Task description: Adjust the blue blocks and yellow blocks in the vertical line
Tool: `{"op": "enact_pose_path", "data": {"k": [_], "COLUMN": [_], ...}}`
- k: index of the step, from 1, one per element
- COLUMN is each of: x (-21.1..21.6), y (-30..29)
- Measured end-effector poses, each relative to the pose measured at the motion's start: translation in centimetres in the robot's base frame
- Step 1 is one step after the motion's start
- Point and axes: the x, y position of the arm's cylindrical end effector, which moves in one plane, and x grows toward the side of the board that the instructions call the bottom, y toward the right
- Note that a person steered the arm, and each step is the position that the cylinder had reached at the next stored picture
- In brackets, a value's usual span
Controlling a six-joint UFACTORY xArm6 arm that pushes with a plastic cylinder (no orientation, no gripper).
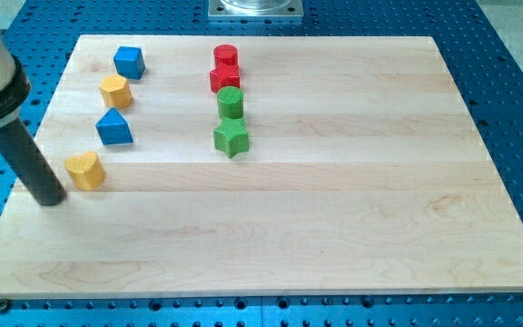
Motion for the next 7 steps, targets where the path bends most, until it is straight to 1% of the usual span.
{"op": "enact_pose_path", "data": {"k": [2, 3, 4, 5, 6, 7], "x": [-0.3, 0.3, -4.3, -8.5, -9.1, -9.1], "y": [7.7, 11.7, 13.9, 13.9, 10.4, 9.4]}}
